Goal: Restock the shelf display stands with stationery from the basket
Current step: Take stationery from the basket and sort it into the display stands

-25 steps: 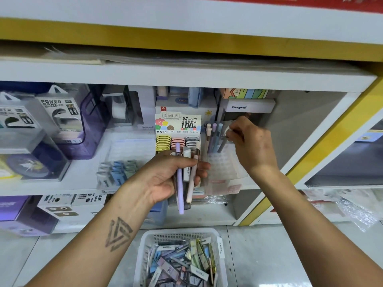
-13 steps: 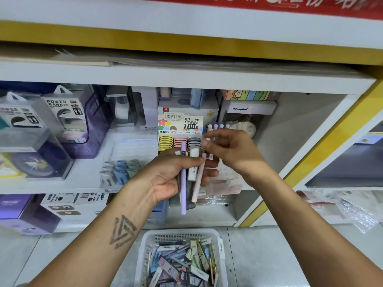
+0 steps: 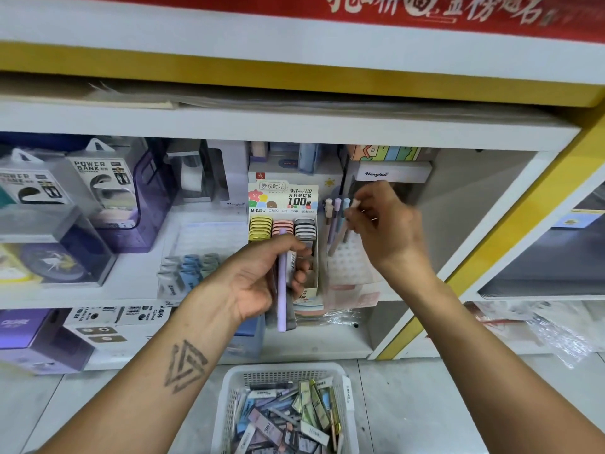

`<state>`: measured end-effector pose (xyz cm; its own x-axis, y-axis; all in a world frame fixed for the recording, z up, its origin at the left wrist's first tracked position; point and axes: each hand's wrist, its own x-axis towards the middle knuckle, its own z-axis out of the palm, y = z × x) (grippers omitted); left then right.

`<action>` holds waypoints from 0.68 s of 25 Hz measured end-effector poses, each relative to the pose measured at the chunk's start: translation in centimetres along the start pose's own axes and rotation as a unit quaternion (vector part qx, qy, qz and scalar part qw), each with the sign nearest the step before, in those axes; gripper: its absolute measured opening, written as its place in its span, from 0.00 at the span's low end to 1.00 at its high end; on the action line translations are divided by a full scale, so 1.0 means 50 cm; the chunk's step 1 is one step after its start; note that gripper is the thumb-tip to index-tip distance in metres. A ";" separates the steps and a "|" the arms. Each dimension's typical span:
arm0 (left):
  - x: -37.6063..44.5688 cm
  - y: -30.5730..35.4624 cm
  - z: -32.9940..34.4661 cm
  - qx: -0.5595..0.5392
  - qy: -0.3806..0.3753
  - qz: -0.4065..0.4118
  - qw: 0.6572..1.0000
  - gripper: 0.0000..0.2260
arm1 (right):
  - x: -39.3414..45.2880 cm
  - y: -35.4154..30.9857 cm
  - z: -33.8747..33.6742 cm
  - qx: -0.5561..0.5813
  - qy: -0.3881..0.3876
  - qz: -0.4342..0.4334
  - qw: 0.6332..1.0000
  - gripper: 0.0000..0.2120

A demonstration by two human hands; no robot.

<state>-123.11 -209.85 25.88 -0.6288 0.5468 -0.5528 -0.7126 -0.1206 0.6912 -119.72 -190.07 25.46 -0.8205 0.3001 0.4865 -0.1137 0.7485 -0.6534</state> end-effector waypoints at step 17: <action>0.000 -0.004 -0.009 0.017 -0.053 0.061 0.997 0.12 | -0.004 0.004 0.034 -0.130 -0.049 -0.097 0.986 0.07</action>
<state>-123.11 -210.18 25.54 -0.6729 0.6142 -0.4124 -0.6206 -0.1653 0.7665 -120.50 -190.97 24.24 -0.8494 0.0872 0.5205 -0.1367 0.9163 -0.3765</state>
